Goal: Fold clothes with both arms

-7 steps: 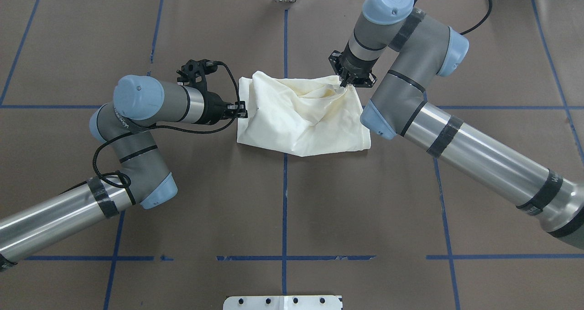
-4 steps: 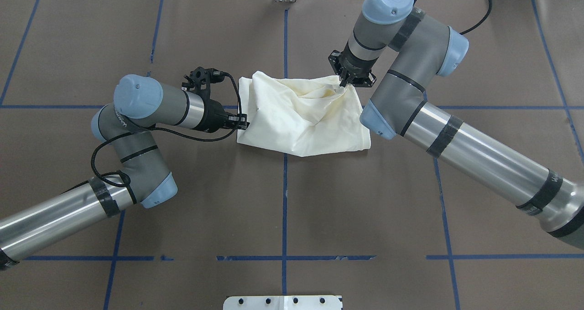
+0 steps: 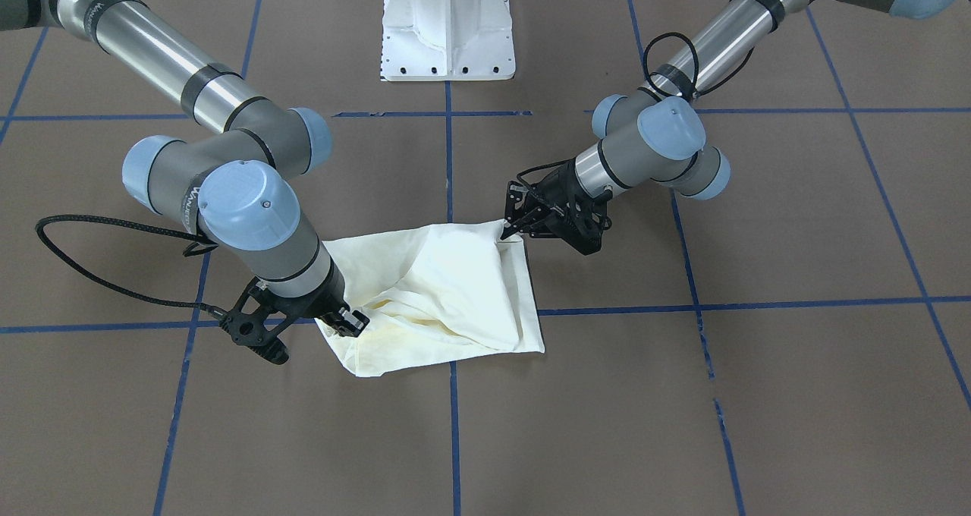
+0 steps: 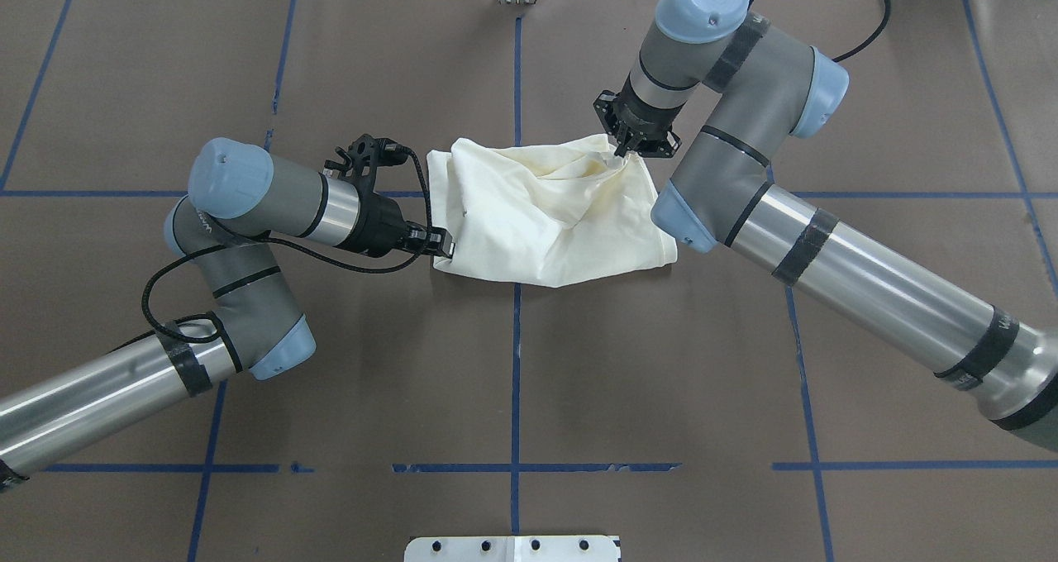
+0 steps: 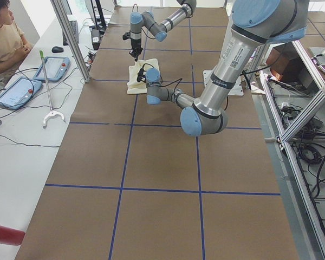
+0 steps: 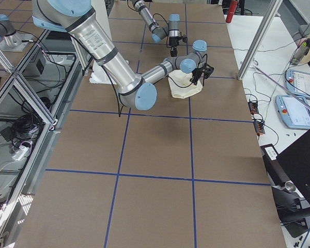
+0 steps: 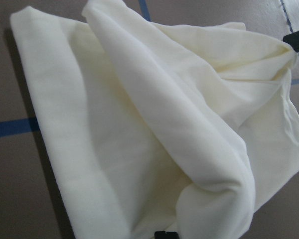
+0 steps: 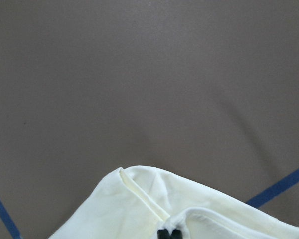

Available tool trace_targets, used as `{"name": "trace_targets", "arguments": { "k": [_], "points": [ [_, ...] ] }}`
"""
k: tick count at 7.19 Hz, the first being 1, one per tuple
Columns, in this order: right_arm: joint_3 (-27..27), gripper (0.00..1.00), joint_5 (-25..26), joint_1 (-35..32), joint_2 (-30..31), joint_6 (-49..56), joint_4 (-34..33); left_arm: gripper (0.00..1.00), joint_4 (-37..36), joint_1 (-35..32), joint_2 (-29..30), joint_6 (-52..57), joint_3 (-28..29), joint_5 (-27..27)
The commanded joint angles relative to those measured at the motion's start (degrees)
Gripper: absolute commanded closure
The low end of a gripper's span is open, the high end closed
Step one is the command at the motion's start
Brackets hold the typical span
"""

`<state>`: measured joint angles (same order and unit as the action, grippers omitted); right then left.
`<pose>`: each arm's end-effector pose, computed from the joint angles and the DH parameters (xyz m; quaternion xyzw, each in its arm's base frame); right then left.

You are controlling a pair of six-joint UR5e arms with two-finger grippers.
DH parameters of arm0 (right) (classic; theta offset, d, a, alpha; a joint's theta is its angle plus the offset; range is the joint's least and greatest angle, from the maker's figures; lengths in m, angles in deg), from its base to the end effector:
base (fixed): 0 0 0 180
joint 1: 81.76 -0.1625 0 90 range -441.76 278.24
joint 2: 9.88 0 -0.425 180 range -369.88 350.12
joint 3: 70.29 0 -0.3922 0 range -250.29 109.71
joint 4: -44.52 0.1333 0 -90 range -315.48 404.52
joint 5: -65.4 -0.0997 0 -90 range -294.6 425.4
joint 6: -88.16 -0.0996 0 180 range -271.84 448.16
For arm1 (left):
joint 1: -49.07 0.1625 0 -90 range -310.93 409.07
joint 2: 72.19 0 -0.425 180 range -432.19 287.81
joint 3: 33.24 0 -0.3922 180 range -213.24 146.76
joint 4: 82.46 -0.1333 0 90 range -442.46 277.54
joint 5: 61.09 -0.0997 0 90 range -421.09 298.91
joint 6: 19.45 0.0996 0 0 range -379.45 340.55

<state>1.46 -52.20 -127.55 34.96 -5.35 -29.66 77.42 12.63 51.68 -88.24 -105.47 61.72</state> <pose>-0.4844 -0.6229 0.2819 -0.0796 -0.4101 0.2982 0.8582 0.5194 -0.4821 0.3130 0.1344 0.6727 0.0979 0.7210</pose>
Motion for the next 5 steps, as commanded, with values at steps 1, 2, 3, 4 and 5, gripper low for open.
{"name": "trace_targets", "arguments": {
  "k": [1, 2, 3, 4, 5],
  "points": [
    [0.0, 1.0, 0.0, 0.0, 0.1, -0.1, 0.0, 1.0, 4.5, 1.8, -1.7, 0.0, 0.1, 0.9],
    [0.0, 1.0, 0.0, 0.0, 0.1, -0.1, 0.0, 1.0, 6.2, 3.4, -2.1, -0.4, 0.1, 0.9],
    [-0.1, 1.0, 0.0, 0.0, 0.1, -0.2, 0.0, 1.0, 6.5, 5.0, -2.1, -0.6, 0.2, 0.9],
    [-0.1, 1.0, 0.0, 0.0, 0.2, -0.2, 0.0, 1.0, 7.9, 5.4, -2.1, -0.8, 0.0, 0.9],
    [-0.1, 1.0, 0.0, 0.1, 0.2, -0.2, 0.1, 1.0, 8.2, 5.9, -2.8, -1.2, -0.2, 0.9]
  ]
}}
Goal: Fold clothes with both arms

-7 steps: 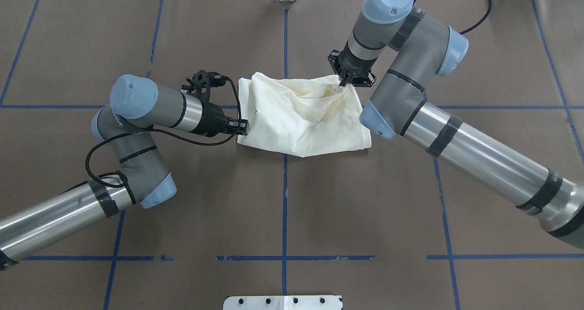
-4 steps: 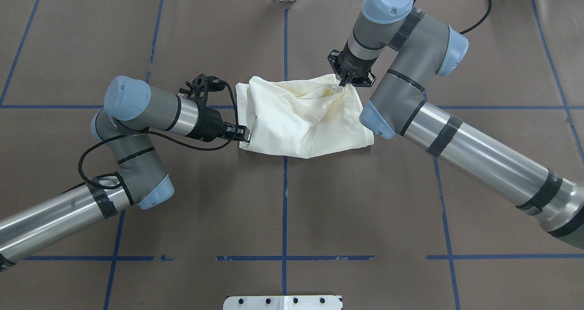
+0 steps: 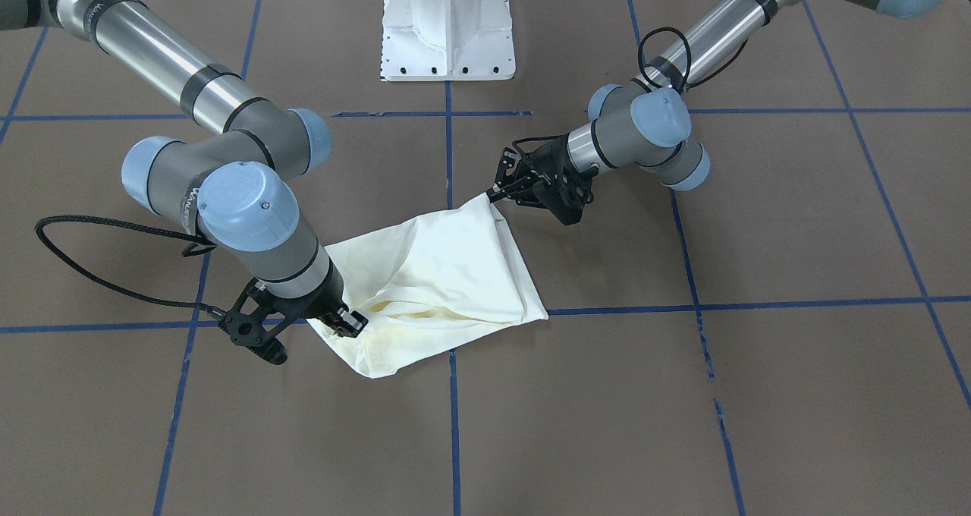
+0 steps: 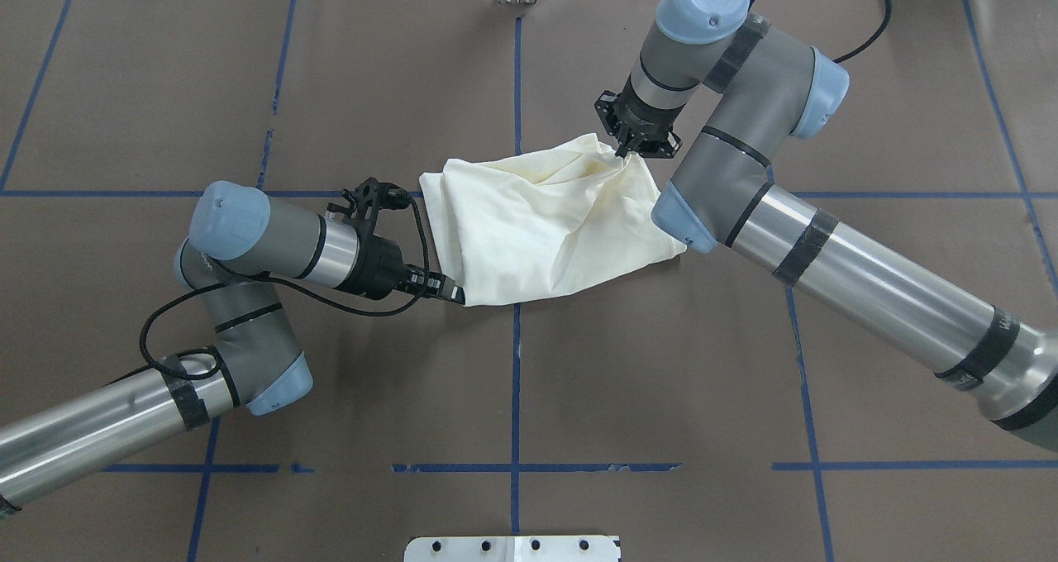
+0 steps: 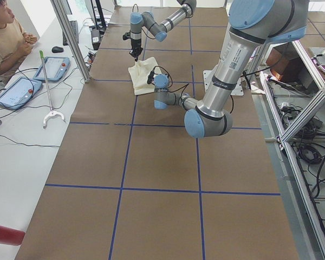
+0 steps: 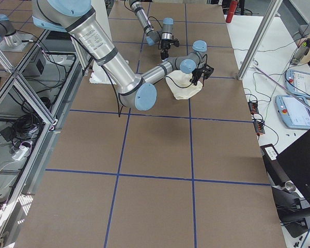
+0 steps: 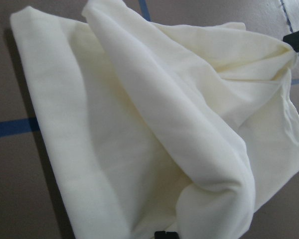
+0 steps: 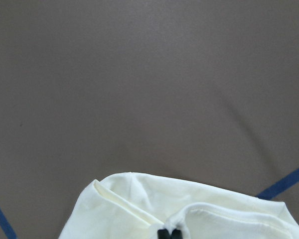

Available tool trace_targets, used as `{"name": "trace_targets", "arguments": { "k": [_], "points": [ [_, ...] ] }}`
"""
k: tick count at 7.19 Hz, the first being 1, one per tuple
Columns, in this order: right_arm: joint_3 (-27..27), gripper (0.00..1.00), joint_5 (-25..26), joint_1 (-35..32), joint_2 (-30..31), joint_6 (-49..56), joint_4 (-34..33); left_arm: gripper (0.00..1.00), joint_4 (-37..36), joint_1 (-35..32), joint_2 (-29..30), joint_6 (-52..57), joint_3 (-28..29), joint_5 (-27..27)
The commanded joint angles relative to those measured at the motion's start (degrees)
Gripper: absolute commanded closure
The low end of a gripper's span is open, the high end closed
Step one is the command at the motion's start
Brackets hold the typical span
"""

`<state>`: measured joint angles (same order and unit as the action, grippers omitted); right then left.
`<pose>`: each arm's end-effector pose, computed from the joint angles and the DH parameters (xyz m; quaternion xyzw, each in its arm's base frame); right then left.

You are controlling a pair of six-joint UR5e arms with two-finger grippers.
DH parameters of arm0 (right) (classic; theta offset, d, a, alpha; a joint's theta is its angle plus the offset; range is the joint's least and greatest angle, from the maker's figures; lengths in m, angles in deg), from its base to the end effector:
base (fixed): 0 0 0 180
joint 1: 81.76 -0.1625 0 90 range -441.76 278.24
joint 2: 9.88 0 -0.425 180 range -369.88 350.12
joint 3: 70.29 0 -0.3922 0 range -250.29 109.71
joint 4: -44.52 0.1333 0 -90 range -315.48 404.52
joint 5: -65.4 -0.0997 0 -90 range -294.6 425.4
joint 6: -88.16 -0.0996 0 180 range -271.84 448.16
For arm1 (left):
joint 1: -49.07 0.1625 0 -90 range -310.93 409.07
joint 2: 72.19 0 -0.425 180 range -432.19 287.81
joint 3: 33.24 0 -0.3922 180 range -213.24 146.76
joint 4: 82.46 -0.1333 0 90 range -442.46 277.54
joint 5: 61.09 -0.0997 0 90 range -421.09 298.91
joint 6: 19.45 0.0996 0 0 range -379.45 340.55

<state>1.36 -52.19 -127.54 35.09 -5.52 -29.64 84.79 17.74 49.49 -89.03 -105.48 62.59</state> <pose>-0.4845 -0.6228 0.2844 -0.0809 -0.4085 0.3001 0.8582 0.5443 -0.4227 0.3285 0.1159 0.7036 0.1423 0.6865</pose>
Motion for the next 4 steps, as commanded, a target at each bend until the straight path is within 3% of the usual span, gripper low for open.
{"name": "trace_targets", "arguments": {
  "k": [1, 2, 4],
  "points": [
    [0.0, 1.0, -0.1, 0.1, 0.1, 0.1, 0.1, 1.0, 3.9, 2.0, -2.0, -0.6, 0.1, 0.1],
    [0.1, 1.0, -0.1, 0.1, 0.2, 0.1, 0.1, 1.0, 7.6, 2.4, -4.0, -2.7, -0.9, 0.1],
    [0.1, 1.0, -0.1, 0.1, -0.1, 0.0, 0.1, 1.0, 7.4, -1.3, -3.4, -9.3, -2.9, 0.7]
  ]
}}
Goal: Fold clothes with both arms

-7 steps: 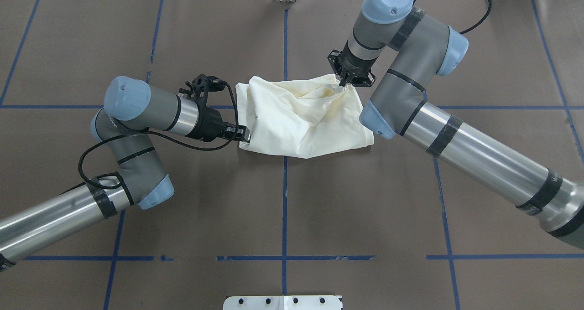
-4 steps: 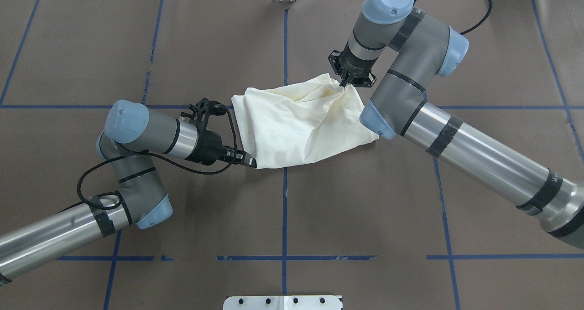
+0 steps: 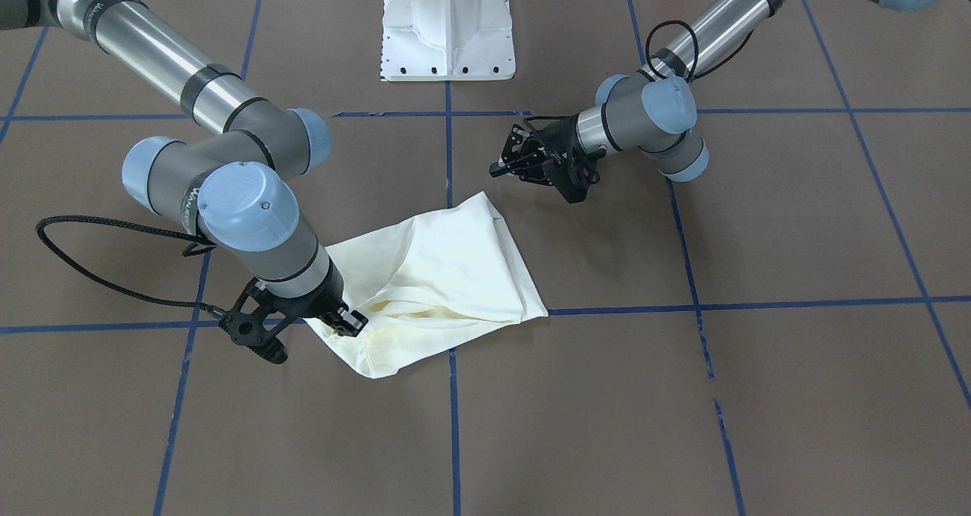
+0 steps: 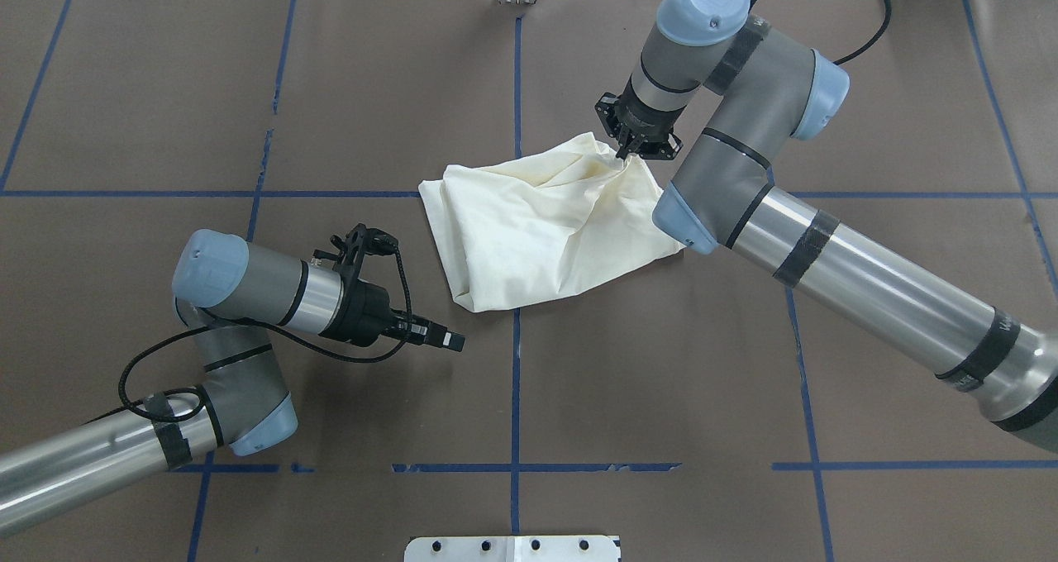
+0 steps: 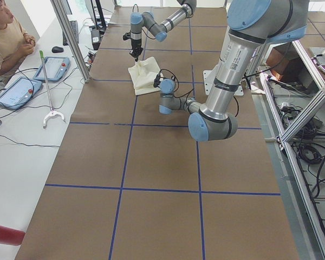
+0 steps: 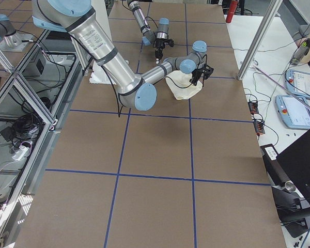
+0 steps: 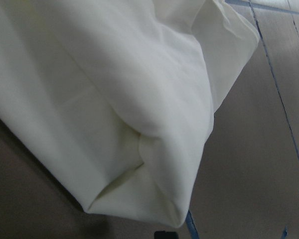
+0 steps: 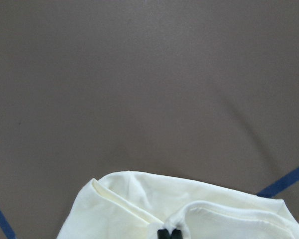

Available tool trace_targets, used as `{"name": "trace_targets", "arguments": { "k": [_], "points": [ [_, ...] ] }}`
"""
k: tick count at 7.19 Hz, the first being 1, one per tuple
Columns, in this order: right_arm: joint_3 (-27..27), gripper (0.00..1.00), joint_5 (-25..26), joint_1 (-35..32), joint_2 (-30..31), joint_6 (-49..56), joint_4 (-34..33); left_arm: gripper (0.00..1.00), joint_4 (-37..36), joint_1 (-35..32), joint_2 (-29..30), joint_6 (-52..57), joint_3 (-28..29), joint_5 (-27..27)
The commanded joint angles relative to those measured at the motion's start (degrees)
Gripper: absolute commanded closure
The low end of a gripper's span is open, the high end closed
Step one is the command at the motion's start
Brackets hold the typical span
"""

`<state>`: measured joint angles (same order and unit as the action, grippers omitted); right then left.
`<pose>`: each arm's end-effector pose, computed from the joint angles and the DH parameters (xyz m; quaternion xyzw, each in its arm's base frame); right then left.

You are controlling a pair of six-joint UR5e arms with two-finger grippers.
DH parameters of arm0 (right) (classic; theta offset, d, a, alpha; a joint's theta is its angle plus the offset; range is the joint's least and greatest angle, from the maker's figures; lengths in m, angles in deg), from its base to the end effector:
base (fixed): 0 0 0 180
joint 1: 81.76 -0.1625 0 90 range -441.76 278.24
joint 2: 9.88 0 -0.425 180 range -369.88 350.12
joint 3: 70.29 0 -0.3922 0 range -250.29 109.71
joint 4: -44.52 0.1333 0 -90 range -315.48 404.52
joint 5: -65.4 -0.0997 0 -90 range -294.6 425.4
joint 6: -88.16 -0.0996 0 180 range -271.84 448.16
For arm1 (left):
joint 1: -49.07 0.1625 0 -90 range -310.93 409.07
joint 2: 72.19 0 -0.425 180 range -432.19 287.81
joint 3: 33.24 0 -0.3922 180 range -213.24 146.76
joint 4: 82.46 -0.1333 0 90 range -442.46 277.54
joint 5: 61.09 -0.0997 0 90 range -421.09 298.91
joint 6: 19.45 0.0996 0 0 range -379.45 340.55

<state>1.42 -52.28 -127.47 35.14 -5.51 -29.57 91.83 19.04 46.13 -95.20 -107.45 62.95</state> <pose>-0.4851 -0.6219 0.2844 -0.0815 -0.4092 0.2989 0.8582 0.5279 -0.3947 0.3427 0.0896 0.7357 0.1297 0.6588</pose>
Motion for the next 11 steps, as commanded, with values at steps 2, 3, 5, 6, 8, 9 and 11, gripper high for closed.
{"name": "trace_targets", "arguments": {
  "k": [2, 3, 5, 6, 8, 9, 11],
  "points": [
    [0.0, 1.0, -0.1, 0.0, -0.1, 0.0, 0.0, 0.87, -3.8, -5.8, 1.2, -3.2, -0.9, -2.2],
    [0.1, 1.0, 0.0, 0.0, -0.1, -0.1, 0.0, 0.7, -8.2, -5.8, 3.4, -3.3, -0.7, -5.1],
    [0.2, 1.0, 0.0, 0.0, -0.1, -0.1, -0.1, 0.54, -11.2, -5.7, 4.2, -5.1, 0.4, -6.6],
    [0.2, 1.0, 0.0, 0.0, -0.1, -0.1, -0.1, 0.54, -11.2, -5.7, 5.9, -5.5, 2.8, -7.7],
    [0.3, 1.0, 0.0, 0.0, -0.1, -0.2, -0.1, 0.61, -11.2, -6.1, 6.8, -5.8, 4.8, -7.8],
    [0.3, 1.0, 0.0, 0.0, -0.1, -0.1, -0.1, 0.69, -11.5, -6.6, 7.4, -5.8, 5.6, -7.8],
    [0.3, 1.0, 0.0, 0.0, 0.0, 0.0, 0.0, 0.94, -11.5, -7.3, 7.5, -5.8, 6.4, -7.7]
  ]
}}
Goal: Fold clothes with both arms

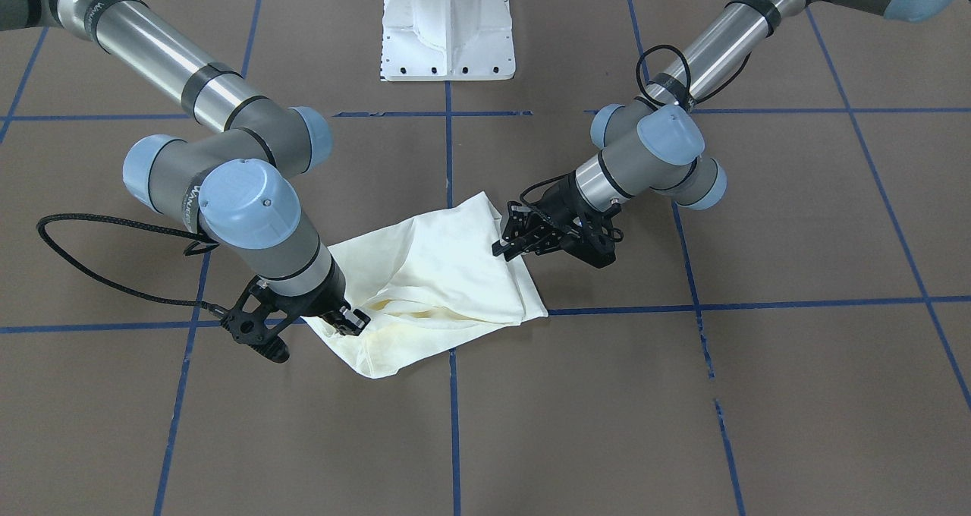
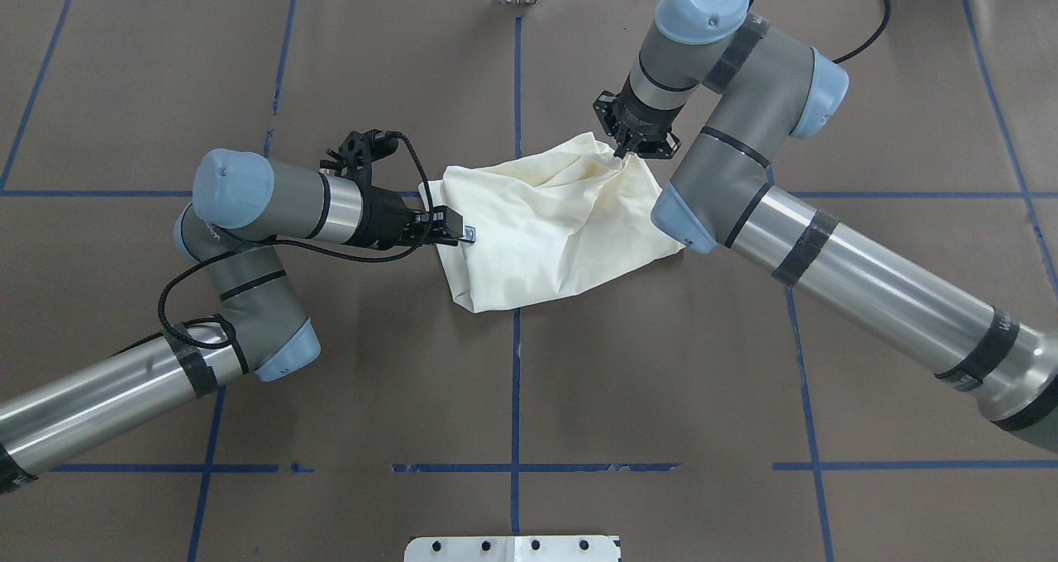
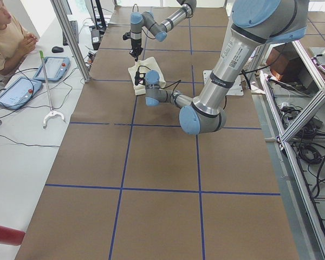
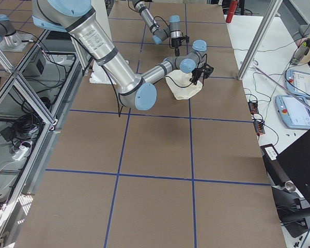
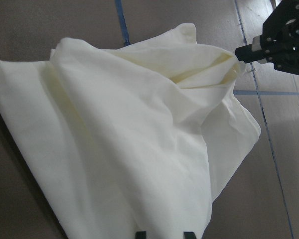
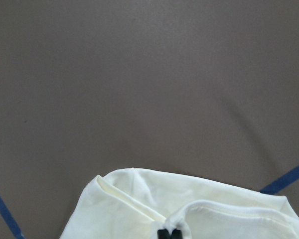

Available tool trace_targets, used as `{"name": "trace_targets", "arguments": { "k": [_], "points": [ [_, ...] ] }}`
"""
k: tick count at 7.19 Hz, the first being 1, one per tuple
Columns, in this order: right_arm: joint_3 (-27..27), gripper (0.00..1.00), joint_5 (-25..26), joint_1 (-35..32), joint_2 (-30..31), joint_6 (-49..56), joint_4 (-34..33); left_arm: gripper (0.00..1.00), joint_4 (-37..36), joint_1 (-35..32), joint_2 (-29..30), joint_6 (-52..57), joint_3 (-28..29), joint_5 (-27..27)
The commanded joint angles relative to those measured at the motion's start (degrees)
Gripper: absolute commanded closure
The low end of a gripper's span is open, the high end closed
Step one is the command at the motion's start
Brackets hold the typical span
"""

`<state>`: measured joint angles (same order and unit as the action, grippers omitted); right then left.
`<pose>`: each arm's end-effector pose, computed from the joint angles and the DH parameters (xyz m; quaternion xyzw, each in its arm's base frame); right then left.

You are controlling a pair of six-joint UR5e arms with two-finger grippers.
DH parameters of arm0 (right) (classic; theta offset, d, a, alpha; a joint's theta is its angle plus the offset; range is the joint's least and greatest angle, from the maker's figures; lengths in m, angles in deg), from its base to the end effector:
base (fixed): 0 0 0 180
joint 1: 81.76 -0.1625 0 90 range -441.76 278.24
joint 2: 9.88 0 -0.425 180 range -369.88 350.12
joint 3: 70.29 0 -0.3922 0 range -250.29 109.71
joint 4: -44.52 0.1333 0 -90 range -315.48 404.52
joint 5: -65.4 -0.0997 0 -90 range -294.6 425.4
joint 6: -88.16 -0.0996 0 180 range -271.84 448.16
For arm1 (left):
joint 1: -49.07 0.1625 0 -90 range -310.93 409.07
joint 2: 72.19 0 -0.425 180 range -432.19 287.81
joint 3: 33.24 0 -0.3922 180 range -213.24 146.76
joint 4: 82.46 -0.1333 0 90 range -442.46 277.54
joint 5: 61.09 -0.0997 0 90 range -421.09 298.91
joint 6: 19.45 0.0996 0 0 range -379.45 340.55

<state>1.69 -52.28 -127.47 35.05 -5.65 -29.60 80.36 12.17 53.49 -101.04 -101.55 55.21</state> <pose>-0.4846 -0.6214 0.2810 -0.0809 -0.4114 0.2990 0.8572 0.5248 -0.5055 0.3183 0.1052 0.6812 -0.0226 0.7242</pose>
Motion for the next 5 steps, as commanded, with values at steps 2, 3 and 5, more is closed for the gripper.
{"name": "trace_targets", "arguments": {
  "k": [2, 3, 5],
  "points": [
    [0.0, 1.0, 0.0, 0.0, 0.0, 0.2, 0.0, 1.0, 0.1, -0.5, 0.0, -0.1, 0.5, 0.1],
    [-0.1, 1.0, 0.0, 0.0, 0.0, 0.2, 0.0, 1.0, 0.5, -0.5, -0.4, 0.0, 0.1, 0.2],
    [-0.3, 1.0, 0.1, 0.0, -0.1, 0.3, 0.0, 1.0, 0.7, -0.8, -3.7, 0.0, -5.2, 0.5]
  ]
}}
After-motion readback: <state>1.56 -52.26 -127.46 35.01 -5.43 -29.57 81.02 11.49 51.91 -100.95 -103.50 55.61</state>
